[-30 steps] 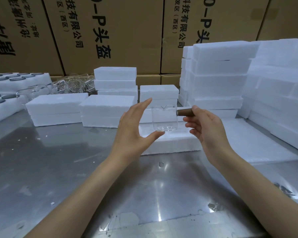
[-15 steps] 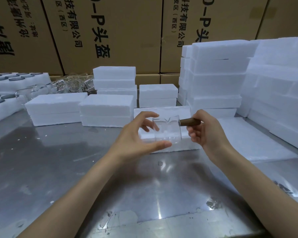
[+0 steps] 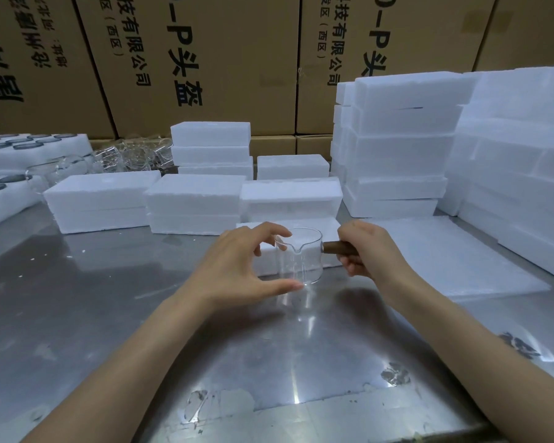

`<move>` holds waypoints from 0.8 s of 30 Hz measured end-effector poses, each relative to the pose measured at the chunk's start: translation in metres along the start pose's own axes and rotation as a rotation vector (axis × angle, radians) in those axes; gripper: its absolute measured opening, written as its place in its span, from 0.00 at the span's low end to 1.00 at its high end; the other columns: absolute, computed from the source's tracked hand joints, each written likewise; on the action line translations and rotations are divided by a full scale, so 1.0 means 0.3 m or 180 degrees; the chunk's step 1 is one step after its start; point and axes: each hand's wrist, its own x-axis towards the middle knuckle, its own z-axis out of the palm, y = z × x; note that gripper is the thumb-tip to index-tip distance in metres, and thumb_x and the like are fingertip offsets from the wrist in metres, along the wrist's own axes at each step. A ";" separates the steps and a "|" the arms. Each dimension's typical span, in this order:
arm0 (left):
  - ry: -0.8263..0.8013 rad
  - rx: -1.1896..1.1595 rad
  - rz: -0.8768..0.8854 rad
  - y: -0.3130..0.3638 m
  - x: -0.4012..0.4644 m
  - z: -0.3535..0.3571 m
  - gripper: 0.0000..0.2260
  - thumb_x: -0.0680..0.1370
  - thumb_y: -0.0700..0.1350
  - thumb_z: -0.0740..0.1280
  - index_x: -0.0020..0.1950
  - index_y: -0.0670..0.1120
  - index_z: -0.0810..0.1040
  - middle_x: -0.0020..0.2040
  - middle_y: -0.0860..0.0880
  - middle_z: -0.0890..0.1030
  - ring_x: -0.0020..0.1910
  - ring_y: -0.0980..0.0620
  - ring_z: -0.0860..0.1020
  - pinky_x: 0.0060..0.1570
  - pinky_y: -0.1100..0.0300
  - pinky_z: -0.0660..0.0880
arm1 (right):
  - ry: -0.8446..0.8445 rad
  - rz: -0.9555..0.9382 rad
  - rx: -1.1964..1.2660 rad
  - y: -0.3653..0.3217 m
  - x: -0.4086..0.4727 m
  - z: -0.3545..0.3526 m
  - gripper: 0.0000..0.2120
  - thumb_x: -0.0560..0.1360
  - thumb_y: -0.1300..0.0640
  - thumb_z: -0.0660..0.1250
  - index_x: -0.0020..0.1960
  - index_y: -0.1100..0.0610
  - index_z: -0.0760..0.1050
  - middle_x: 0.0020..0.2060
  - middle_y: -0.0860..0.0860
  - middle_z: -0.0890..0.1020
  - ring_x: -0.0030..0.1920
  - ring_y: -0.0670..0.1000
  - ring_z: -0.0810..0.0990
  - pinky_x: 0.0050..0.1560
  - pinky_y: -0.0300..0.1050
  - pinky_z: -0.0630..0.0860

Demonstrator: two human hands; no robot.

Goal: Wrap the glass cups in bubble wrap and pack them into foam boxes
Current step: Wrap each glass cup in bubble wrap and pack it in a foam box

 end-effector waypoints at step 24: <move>-0.0054 0.0550 0.0286 -0.029 0.004 0.026 0.22 0.67 0.66 0.71 0.58 0.61 0.76 0.65 0.64 0.72 0.62 0.58 0.61 0.56 0.64 0.51 | 0.1303 -0.0408 -0.2704 0.004 0.041 -0.114 0.07 0.70 0.50 0.63 0.38 0.53 0.73 0.34 0.48 0.80 0.37 0.52 0.77 0.34 0.43 0.66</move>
